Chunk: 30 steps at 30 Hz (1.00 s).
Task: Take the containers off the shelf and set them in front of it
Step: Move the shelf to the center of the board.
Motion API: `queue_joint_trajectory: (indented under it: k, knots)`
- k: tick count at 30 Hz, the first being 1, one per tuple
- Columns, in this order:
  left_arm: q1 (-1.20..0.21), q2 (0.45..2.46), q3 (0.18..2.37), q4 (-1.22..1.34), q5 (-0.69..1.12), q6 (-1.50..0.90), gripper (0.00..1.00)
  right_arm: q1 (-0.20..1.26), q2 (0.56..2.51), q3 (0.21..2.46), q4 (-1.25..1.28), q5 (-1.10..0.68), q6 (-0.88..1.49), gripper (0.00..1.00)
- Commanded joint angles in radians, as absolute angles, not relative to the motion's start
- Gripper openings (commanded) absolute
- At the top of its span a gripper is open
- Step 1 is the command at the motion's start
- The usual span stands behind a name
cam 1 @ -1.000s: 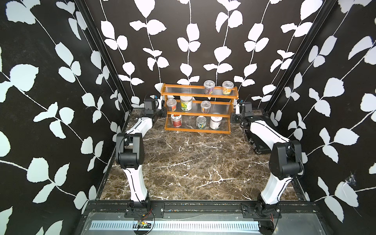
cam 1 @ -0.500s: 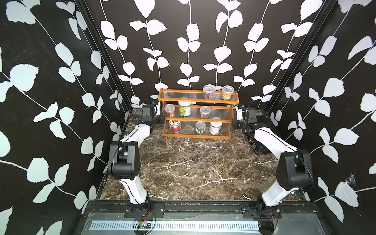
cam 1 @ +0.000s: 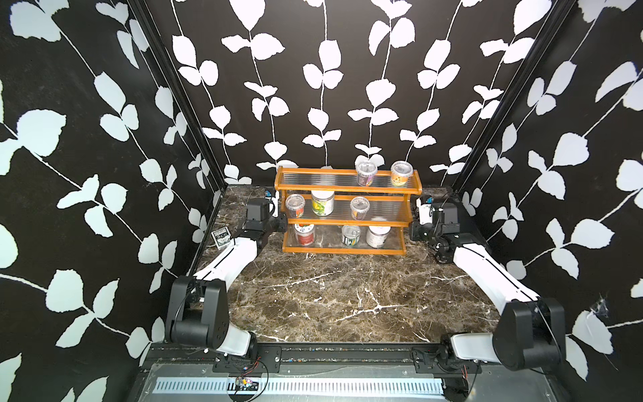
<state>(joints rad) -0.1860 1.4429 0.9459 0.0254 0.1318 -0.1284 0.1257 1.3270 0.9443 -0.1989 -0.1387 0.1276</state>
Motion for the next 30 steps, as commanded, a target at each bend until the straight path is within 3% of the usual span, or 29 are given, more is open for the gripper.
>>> queue_joint_trajectory:
  k: [1, 13, 22, 30]
  knots:
    - [-0.209, 1.351, 0.874, -0.059, 0.244, -0.109, 0.00, 0.098, 1.285, 0.856, -0.166, -0.116, 0.106, 0.13]
    - [-0.209, 1.327, 0.819, -0.038, 0.267, -0.113, 0.03, 0.083, 1.250, 0.800, -0.147, -0.058, 0.097, 0.15]
    - [-0.210, 1.327, 0.830, -0.027, 0.240, -0.113, 0.17, 0.078, 1.252, 0.820, -0.159, -0.040, 0.092, 0.20]
    - [-0.210, 1.313, 0.859, -0.051, 0.191, -0.088, 0.30, 0.067, 1.205, 0.839, -0.199, -0.002, 0.092, 0.36]
